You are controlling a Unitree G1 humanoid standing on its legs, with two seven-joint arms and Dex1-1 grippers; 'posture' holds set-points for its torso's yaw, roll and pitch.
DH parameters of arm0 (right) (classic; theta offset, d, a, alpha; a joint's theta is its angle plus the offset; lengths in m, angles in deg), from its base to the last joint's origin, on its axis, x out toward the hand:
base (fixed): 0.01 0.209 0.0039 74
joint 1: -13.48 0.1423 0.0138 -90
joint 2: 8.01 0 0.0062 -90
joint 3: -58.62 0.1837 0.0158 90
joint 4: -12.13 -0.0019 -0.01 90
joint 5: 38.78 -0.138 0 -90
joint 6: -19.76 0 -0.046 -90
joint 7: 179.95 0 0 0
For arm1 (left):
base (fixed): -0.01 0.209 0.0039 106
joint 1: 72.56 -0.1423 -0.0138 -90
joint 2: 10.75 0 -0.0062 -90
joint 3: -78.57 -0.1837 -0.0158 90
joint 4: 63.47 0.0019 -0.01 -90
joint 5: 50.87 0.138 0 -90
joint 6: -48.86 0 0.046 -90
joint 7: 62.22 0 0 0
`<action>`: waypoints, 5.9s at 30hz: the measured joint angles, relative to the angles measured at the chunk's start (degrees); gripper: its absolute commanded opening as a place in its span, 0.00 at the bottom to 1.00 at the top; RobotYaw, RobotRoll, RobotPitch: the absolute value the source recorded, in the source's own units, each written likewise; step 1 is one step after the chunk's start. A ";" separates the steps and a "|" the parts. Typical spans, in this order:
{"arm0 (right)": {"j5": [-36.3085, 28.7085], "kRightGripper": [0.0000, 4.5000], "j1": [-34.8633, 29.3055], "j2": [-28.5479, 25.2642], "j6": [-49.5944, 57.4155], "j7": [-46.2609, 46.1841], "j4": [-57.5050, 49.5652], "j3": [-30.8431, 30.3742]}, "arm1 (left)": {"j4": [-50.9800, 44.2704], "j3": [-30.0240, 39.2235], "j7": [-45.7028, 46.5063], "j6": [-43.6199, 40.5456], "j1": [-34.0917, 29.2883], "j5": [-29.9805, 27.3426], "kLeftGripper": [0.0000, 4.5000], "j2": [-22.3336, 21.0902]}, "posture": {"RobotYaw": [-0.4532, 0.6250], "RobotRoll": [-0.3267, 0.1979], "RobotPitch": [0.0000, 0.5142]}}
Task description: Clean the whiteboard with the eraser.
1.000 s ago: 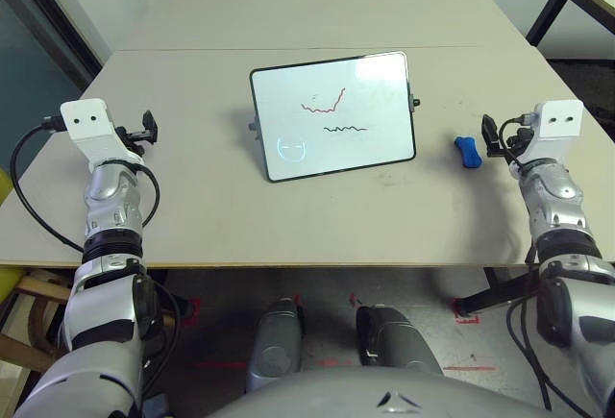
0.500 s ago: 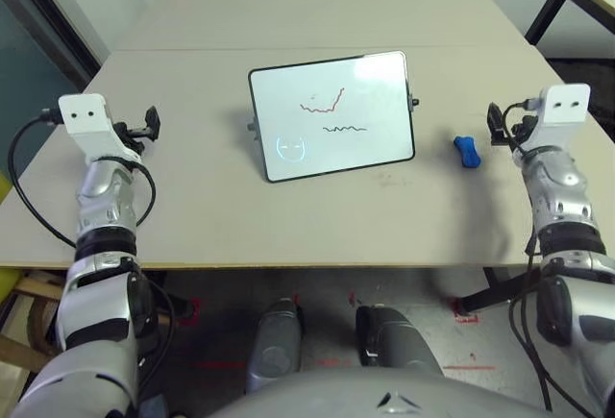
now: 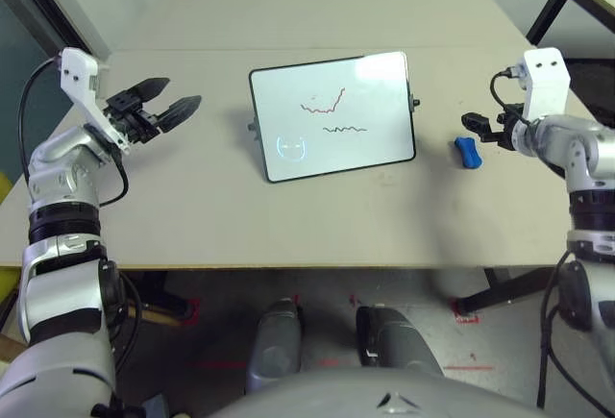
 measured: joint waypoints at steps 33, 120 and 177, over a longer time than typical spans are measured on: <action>3.92 0.07 2.56 -1.17 -4.75 7.34 7.26 -6.73 | -10.32 -2.19 -4.24 -8.85 -6.30 -1.76 1.00 -0.69 | 0.67 0.62 0.17; 44.48 0.07 6.56 9.89 -48.70 21.92 1.03 -34.77 | -11.14 -6.75 -5.42 -7.18 -3.78 -0.90 1.00 -0.33 | 0.69 0.62 0.13; 48.36 0.07 7.77 10.02 -51.10 23.73 1.33 -37.43 | -9.51 -6.59 -4.10 -6.08 -3.74 -0.17 1.00 0.91 | 0.68 0.62 0.14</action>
